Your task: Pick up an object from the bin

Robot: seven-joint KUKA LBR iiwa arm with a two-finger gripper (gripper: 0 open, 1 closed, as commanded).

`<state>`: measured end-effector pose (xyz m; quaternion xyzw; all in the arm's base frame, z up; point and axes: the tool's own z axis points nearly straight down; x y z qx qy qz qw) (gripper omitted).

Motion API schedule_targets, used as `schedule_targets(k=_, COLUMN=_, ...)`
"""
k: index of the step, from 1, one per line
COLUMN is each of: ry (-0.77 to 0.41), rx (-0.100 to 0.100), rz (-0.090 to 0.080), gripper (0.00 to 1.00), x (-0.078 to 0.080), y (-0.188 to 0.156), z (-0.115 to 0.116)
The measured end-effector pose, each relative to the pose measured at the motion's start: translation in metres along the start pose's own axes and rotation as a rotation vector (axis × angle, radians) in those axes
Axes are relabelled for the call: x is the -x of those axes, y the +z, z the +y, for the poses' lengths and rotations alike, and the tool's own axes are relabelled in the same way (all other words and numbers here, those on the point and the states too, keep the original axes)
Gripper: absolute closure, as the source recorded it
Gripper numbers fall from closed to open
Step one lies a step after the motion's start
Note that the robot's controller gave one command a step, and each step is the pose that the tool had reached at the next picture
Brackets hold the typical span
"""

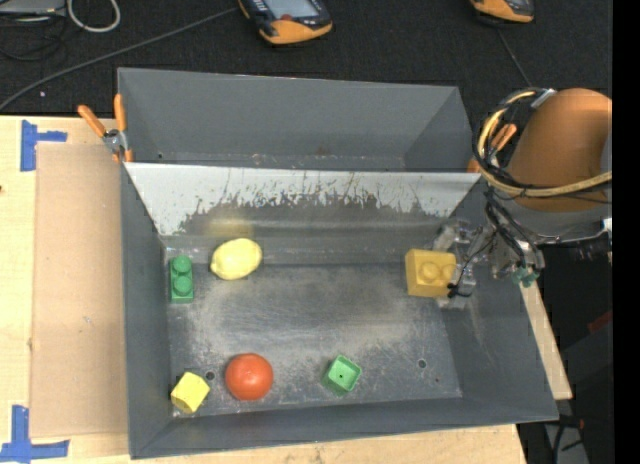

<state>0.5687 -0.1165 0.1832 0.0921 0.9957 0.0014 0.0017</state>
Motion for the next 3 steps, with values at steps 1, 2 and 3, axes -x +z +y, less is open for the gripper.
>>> schedule_targets(k=1, ry=-0.001, rx=0.000, rz=-0.004, gripper=1.00, x=0.001, y=-0.016, z=0.000)
schedule_targets(k=2, ry=-0.001, rx=0.000, rz=-0.005, gripper=1.00, x=0.001, y=-0.021, z=0.000)
schedule_targets(k=3, ry=-0.002, rx=0.001, rz=-0.004, gripper=1.00, x=0.001, y=-0.044, z=0.000)
